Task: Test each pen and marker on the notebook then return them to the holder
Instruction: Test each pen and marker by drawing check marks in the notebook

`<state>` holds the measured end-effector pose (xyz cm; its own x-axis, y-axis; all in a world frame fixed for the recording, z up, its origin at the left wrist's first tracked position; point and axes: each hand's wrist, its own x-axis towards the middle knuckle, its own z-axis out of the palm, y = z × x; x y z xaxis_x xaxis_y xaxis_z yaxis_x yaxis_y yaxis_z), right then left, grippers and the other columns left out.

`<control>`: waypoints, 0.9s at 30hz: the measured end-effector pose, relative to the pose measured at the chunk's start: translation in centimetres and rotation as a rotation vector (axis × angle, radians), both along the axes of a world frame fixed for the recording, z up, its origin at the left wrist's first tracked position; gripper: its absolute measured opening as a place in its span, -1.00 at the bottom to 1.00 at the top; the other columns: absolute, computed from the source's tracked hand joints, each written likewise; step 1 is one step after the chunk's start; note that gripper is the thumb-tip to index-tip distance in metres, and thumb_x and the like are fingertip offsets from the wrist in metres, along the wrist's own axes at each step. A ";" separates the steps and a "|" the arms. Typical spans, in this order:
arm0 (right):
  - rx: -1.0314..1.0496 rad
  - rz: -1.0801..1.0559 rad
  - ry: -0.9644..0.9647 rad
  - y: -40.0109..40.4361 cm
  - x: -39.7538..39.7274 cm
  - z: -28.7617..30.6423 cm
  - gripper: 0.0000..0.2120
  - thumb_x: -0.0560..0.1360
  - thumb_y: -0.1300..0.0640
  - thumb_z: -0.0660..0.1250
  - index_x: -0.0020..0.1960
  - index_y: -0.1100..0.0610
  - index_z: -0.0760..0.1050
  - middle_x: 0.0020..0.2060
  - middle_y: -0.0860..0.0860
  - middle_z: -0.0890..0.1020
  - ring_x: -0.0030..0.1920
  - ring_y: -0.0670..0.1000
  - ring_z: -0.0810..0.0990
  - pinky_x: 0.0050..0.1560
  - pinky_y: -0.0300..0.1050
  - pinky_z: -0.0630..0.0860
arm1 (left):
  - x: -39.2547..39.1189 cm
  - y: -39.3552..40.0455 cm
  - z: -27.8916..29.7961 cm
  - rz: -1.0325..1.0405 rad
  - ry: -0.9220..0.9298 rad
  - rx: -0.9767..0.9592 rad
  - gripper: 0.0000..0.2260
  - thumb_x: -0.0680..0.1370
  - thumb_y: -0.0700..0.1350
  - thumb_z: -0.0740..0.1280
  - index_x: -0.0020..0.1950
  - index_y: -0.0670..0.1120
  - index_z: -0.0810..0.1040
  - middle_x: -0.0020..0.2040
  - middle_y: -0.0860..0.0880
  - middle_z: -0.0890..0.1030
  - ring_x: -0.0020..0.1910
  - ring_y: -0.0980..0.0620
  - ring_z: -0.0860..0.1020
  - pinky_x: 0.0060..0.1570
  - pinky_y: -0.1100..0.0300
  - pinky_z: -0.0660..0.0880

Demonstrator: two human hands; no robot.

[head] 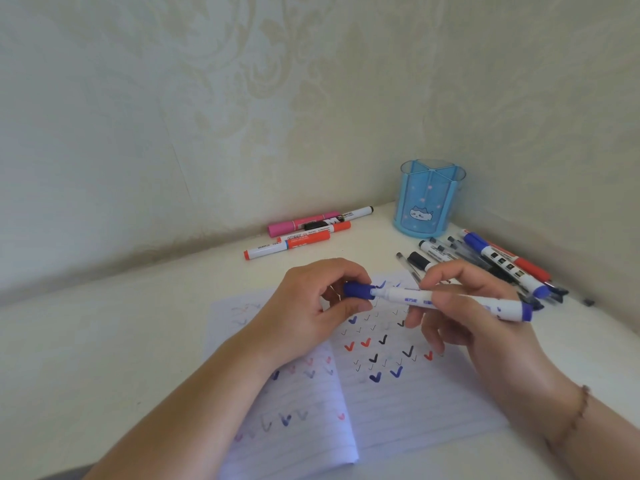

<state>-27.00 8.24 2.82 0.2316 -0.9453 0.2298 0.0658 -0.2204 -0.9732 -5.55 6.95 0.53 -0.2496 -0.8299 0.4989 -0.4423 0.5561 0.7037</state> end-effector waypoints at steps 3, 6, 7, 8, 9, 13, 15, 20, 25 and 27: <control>0.005 0.020 0.038 0.0 0.2 0.0 -0.92 0.38 0.18 0.30 -0.24 0.04 0.55 -0.32 0.20 0.68 -0.50 0.13 0.44 -0.50 -0.24 0.30 | -0.1 0.0 0.0 -0.008 0.001 -0.003 -0.78 0.46 -0.13 0.46 0.04 0.12 0.56 -0.07 0.13 0.63 -0.17 0.05 0.61 -0.11 0.04 0.57; 0.001 -0.051 0.014 -0.3 0.2 0.0 -0.82 0.47 0.25 0.34 -0.29 0.10 0.55 -0.36 0.20 0.68 -0.54 0.11 0.42 -0.48 -0.19 0.28 | 0.0 0.0 -0.1 -0.016 0.023 0.001 -0.78 0.46 -0.15 0.47 0.04 0.10 0.58 -0.09 0.14 0.64 -0.18 0.09 0.62 -0.11 0.14 0.58; -0.005 -0.086 0.002 -0.4 0.1 0.1 -0.78 0.50 0.28 0.31 -0.31 0.14 0.55 -0.38 0.20 0.66 -0.55 0.11 0.40 -0.46 -0.16 0.28 | -0.1 0.0 -0.1 -0.020 0.025 0.002 -0.78 0.46 -0.14 0.47 0.04 0.10 0.59 -0.09 0.15 0.64 -0.18 0.09 0.62 -0.11 0.19 0.57; -0.008 -0.109 -0.006 -0.4 0.1 0.1 -0.76 0.51 0.29 0.29 -0.32 0.15 0.55 -0.40 0.20 0.65 -0.55 0.11 0.40 -0.44 -0.12 0.29 | -0.1 0.0 0.0 -0.022 0.023 -0.001 -0.79 0.47 -0.12 0.47 0.05 0.10 0.59 -0.09 0.15 0.64 -0.17 0.09 0.62 -0.11 0.21 0.56; -0.012 -0.117 -0.006 -0.4 0.0 0.1 -0.76 0.50 0.28 0.29 -0.32 0.15 0.57 -0.40 0.21 0.65 -0.55 0.11 0.40 -0.43 -0.11 0.30 | -0.1 0.0 0.0 -0.020 0.019 -0.006 -0.79 0.47 -0.10 0.46 0.06 0.11 0.58 -0.08 0.15 0.64 -0.17 0.09 0.62 -0.10 0.23 0.56; -0.011 -0.056 0.028 -0.1 0.3 0.3 -0.92 0.40 0.13 0.39 -0.23 0.10 0.65 -0.34 0.19 0.69 -0.53 0.11 0.42 -0.51 -0.18 0.33 | -0.2 0.0 -0.2 -0.028 0.004 -0.016 -0.79 0.47 -0.06 0.45 0.08 0.09 0.58 -0.09 0.11 0.64 -0.17 0.05 0.62 -0.11 0.17 0.57; 0.007 -0.025 0.043 0.0 0.3 0.4 -0.85 0.32 0.04 0.41 -0.19 0.09 0.66 -0.30 0.18 0.70 -0.53 0.13 0.42 -0.53 -0.20 0.32 | -0.2 0.0 -0.2 -0.025 0.004 -0.012 -0.80 0.48 -0.06 0.44 0.08 0.08 0.58 -0.10 0.11 0.64 -0.19 0.05 0.61 -0.13 0.13 0.57; 0.052 -0.011 0.064 -0.4 0.6 0.4 -0.83 0.31 -0.06 0.36 -0.23 0.02 0.63 -0.26 0.14 0.71 -0.56 0.11 0.43 -0.51 -0.22 0.26 | -0.2 0.2 0.1 -0.039 0.069 0.071 -0.86 0.49 -0.12 0.41 0.02 0.06 0.62 -0.19 0.14 0.62 -0.33 0.12 0.58 -0.23 0.14 0.58; 0.049 0.002 0.062 -0.4 0.6 0.2 -0.84 0.35 -0.05 0.36 -0.22 0.03 0.62 -0.24 0.13 0.72 -0.57 0.11 0.44 -0.49 -0.16 0.28 | -0.5 0.5 0.4 -0.042 0.136 0.109 -0.80 0.51 -0.25 0.41 -0.03 0.07 0.62 -0.30 0.14 0.59 -0.45 0.14 0.52 -0.33 0.29 0.47; 0.042 0.007 0.060 -0.3 0.6 0.0 -0.84 0.37 -0.01 0.36 -0.20 0.06 0.61 -0.24 0.13 0.72 -0.57 0.11 0.45 -0.49 -0.16 0.28 | -0.5 0.7 0.4 -0.044 0.159 0.129 -0.76 0.51 -0.31 0.40 -0.04 0.05 0.62 -0.38 0.11 0.58 -0.48 0.14 0.51 -0.34 0.31 0.46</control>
<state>-26.42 7.94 2.84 0.2506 -0.9522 0.1749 0.0082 -0.1786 -0.9839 -6.07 7.61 0.96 -0.2137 -0.8796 0.4250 -0.2975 0.4730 0.8293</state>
